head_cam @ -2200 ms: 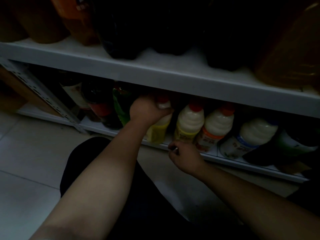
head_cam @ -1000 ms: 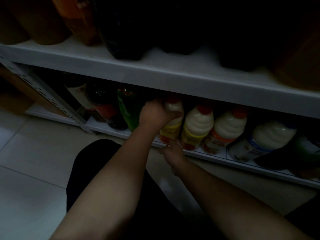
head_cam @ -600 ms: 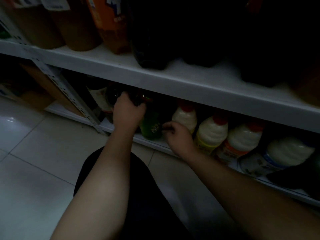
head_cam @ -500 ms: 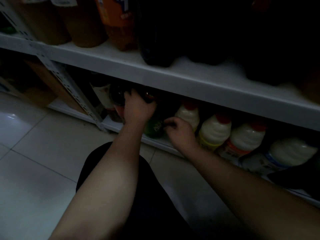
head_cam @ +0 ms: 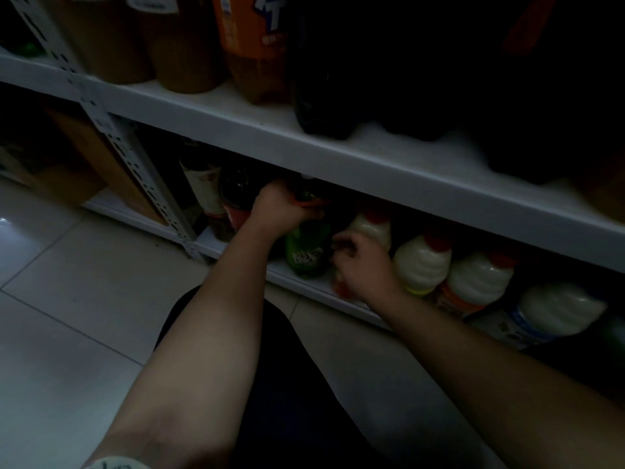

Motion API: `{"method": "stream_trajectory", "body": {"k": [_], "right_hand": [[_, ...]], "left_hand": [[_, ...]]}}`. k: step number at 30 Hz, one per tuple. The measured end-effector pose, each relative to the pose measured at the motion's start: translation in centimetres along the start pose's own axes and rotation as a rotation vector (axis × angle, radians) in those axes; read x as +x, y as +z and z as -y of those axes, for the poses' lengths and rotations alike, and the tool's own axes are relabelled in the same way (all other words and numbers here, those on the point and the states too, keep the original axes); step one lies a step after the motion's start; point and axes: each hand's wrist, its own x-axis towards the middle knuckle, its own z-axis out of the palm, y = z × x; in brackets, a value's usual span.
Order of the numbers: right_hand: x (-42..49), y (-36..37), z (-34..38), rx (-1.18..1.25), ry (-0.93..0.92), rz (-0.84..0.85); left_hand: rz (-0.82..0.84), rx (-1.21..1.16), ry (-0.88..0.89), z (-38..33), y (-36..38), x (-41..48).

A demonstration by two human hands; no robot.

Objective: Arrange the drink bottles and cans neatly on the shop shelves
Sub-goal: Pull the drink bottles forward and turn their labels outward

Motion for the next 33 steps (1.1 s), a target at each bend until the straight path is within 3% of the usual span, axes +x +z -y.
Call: {"method": "stream_trajectory", "body": {"k": [4,7,11,13,15,18,20,22,25,28,33], "right_hand": [[2.1,-0.3,3.8,-0.177,-0.109,-0.157],[3.5,0.4,5.7,-0.335,-0.075,-0.071],[5.3,1.4,7.3,-0.439,-0.059,-0.075],[5.9,1.7,7.3,-0.527,-0.048,0.025],[6.2,1.5,7.4,-0.528,-0.016,0.073],[6.5,1.5,7.6,-0.527,0.023,0.019],[6.2,2.1,7.6,-0.576,0.006,0.048],[6.1,2.6,7.5,-0.545,-0.003,0.001],[6.2,3.1,7.4,-0.524,0.013,-0.067],[6.1,3.2,7.5,-0.475,0.001,-0.103],[5.9,3.7,7.4,-0.477,0.024,-0.134]], "left_hand": [[0.16,-0.123,0.074,-0.8,0.7,-0.2],[0.151,-0.027,0.109,-1.0,0.6,-0.2],[0.198,0.064,0.12,-0.9,0.0,-0.8],[0.191,0.065,0.115,-0.6,-1.0,-1.5],[0.044,0.078,0.037,0.5,-2.8,-1.9],[-0.37,0.016,-0.184,3.4,-6.2,-2.4],[-0.498,-0.111,-0.268,5.0,-7.1,-2.7],[-0.403,-0.225,-0.273,5.8,-7.0,-2.4],[-0.267,-0.102,-0.173,6.2,-6.3,-1.5],[-0.264,-0.126,-0.102,6.8,-5.7,-0.5],[-0.272,-0.05,-0.168,7.2,-4.9,0.5]]}}
